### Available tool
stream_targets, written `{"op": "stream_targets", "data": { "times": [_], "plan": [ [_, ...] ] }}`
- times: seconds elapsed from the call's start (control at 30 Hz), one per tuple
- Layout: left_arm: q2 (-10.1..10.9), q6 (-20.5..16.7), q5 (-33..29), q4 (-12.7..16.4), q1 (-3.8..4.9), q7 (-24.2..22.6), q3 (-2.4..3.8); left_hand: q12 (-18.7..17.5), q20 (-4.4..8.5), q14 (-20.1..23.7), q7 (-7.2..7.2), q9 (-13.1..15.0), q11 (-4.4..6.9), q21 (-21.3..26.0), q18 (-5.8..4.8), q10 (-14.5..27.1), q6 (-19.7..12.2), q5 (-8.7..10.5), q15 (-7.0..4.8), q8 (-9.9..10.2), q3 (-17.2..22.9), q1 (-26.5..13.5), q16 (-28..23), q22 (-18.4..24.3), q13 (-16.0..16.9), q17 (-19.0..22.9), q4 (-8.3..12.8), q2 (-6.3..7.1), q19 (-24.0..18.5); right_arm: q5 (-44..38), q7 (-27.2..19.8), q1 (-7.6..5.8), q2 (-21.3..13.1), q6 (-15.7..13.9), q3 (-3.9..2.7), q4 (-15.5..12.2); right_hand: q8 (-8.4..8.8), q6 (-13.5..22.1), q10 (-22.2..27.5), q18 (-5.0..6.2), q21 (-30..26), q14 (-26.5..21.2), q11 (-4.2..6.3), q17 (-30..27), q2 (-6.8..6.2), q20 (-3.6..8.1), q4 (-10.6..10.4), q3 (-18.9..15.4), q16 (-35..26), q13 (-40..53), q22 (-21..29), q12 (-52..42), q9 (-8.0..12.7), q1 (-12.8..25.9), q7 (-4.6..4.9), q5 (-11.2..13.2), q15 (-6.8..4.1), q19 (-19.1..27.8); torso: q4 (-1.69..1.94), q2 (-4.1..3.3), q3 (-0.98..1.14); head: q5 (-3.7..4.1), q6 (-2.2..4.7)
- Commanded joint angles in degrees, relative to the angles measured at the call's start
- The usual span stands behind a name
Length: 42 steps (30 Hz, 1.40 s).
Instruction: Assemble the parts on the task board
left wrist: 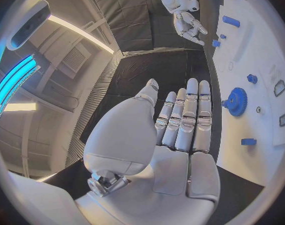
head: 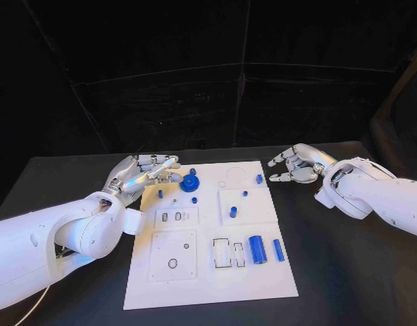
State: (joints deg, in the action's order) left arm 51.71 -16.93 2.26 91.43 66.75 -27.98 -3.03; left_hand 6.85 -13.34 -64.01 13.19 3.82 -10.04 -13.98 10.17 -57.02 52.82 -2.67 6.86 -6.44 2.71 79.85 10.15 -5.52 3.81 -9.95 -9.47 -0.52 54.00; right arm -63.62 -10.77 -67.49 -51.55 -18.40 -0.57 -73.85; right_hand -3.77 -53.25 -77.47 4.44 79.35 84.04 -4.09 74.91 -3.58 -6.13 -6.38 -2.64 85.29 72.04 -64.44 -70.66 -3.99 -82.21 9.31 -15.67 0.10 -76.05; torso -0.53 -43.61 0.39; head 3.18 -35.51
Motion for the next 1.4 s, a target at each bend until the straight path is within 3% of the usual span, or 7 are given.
{"op": "stream_targets", "data": {
  "times": [0.03,0.23,0.37,0.87,1.4],
  "plan": [
    [-0.1,0.9,0.2,-0.1,0.03,-0.3,0.03,-0.3,-0.17,0.1,0.16,-0.1,-0.22,0.4,0.3,0.2,-0.2,-0.17,0.35,0.2,0.0,0.0,-0.2,0.1,-0.1,-0.1,0.2,-0.44,0.4,1.2,-1.8,0.08,0.8,0.1,-0.05,0.8,0.16,0.6,0.5,0.68,-0.2,3.7,-0.11,5.2,0.28,0.06,0.3,-0.1,-0.1,0.0,0.0,0.2,0.1,-0.6,0.03,-0.3,-0.24,0.4,0.22,-0.07,-0.11,0.19,-0.02],
    [-0.3,1.0,0.2,-0.3,0.0,-0.3,0.03,-0.3,-0.17,0.1,0.16,-0.1,-0.22,0.4,0.3,0.2,-0.2,-0.17,0.35,0.2,0.0,0.0,-0.2,0.1,-0.1,-0.1,0.2,-0.44,0.4,1.2,-1.7,0.24,2.3,0.2,-0.06,2.3,0.17,0.7,0.4,0.67,-0.2,3.7,-0.13,5.4,0.37,0.05,0.3,-0.1,0.0,0.0,-0.1,0.2,0.1,-0.6,0.05,-0.4,-0.23,0.3,0.35,-0.02,-0.24,0.2,-0.2],
    [-0.3,1.0,0.2,-0.4,-0.01,-0.3,0.03,-0.3,-0.17,0.1,0.16,-0.1,-0.22,0.4,0.3,0.2,-0.2,-0.17,0.35,0.2,0.0,0.0,-0.2,0.1,-0.1,-0.1,0.2,-0.44,0.4,0.9,-1.5,0.27,3.3,1.0,-0.06,3.1,0.15,0.8,0.3,0.65,-0.2,3.8,-0.15,5.6,0.6,0.04,0.3,-0.1,0.1,0.1,-0.1,0.0,0.1,-0.6,0.07,-0.4,-0.21,0.3,0.18,0.02,-0.21,0.09,-0.33],
    [-0.1,1.0,0.2,-0.5,-0.01,-0.2,0.03,-0.3,-0.17,0.1,0.16,-0.1,-0.22,0.4,0.3,0.2,-0.2,-0.17,0.35,0.2,0.0,0.0,-0.2,0.1,-0.1,-0.1,0.2,-0.44,0.4,-1.5,-0.4,0.51,4.9,3.3,-0.07,4.6,-0.14,0.4,0.0,0.61,-0.1,3.9,-0.11,5.9,1.24,0.03,0.6,-0.1,0.2,0.4,-0.3,-0.3,0.0,-1.1,0.02,-0.2,-0.22,0.1,0.21,0.03,-0.17,0.08,-0.53],
    [-0.2,1.1,0.2,-0.6,-0.01,-0.2,0.03,-0.3,-0.17,0.1,0.16,-0.1,-0.22,0.4,0.3,0.2,-0.2,-0.17,0.35,0.2,0.0,0.0,-0.2,0.1,-0.1,-0.1,0.2,-0.44,0.4,-3.5,1.1,0.56,5.9,4.7,-0.07,5.6,-1.19,-2.4,-0.6,0.53,0.1,4.0,0.32,6.3,3.36,0.31,1.6,0.9,0.3,1.1,-0.8,-1.1,-0.4,-2.2,-0.42,2.0,-0.56,-0.3,0.19,0.02,-0.11,0.15,-0.88]
  ]
}}
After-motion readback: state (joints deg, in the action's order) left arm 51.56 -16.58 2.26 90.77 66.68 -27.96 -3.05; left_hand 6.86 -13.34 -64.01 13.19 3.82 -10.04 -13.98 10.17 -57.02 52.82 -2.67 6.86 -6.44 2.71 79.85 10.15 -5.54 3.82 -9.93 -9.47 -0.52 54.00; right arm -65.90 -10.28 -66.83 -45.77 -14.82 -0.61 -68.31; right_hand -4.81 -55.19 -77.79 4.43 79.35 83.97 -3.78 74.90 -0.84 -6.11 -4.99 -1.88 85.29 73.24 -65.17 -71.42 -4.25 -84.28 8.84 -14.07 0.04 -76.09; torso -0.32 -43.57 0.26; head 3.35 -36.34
